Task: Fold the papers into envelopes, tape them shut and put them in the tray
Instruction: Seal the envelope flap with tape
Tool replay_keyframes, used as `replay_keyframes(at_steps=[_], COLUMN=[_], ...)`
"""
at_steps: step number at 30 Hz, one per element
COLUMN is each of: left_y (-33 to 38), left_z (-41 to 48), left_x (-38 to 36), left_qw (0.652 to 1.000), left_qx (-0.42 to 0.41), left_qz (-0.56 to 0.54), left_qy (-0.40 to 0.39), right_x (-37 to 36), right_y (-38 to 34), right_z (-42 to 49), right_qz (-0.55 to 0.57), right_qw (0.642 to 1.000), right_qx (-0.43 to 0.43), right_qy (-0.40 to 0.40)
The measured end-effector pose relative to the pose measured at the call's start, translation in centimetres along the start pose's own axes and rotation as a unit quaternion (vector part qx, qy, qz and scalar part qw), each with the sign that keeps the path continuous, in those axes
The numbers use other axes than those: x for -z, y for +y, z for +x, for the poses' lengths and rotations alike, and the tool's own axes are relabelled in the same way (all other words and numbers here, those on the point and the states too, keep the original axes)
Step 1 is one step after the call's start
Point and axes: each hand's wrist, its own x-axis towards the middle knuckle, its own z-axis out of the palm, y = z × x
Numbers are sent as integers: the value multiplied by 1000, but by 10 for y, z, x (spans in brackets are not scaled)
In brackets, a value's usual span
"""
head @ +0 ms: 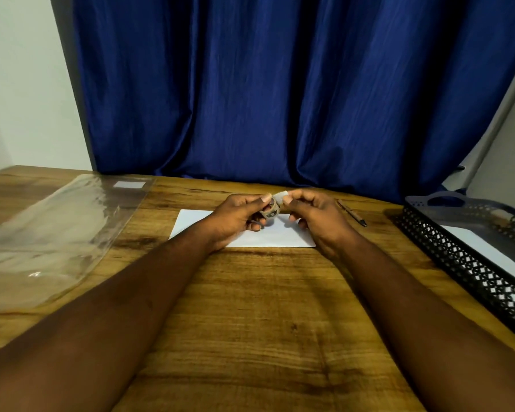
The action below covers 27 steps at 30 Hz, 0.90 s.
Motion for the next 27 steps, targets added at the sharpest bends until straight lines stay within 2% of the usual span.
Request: replay_keyframes(at_steps=[2,5,7,10,13,17,21,24,27], left_y=[1,1,2,2,3,6,5,4,2], left_z=[-1,-2,-3,-4,-3,-6,-5,-4,-3], left_x=[-1,-1,-1,2,5,2,0,-1,-3], left_qw=[1000,1000,1000,999,999,999,999,999,995], left_qx=[-1,0,-3,-6,-10,-1,3,1,-14], left_qz=[14,24,24,14,-11,-8,-13,-1,55], left_qy=[4,7,12,29,38,51,37,42,83], right_x=[-1,1,6,11,6,1,1,0,3], right_y=[0,-3,-8,-12,-13,-14,-10,-6,-3], right_z=[2,6,7,6,3,-3,-2,4,16], right_qz=[17,132,192,225,208,217,228,211,158], right_qw=[999,986,973,958,953,949,955,966,981], right_qx=[-20,-71,-105,-174,-212,-213,-178,-146,-110], right_qy=[20,71,78,15,-53,-88,-68,-41,27])
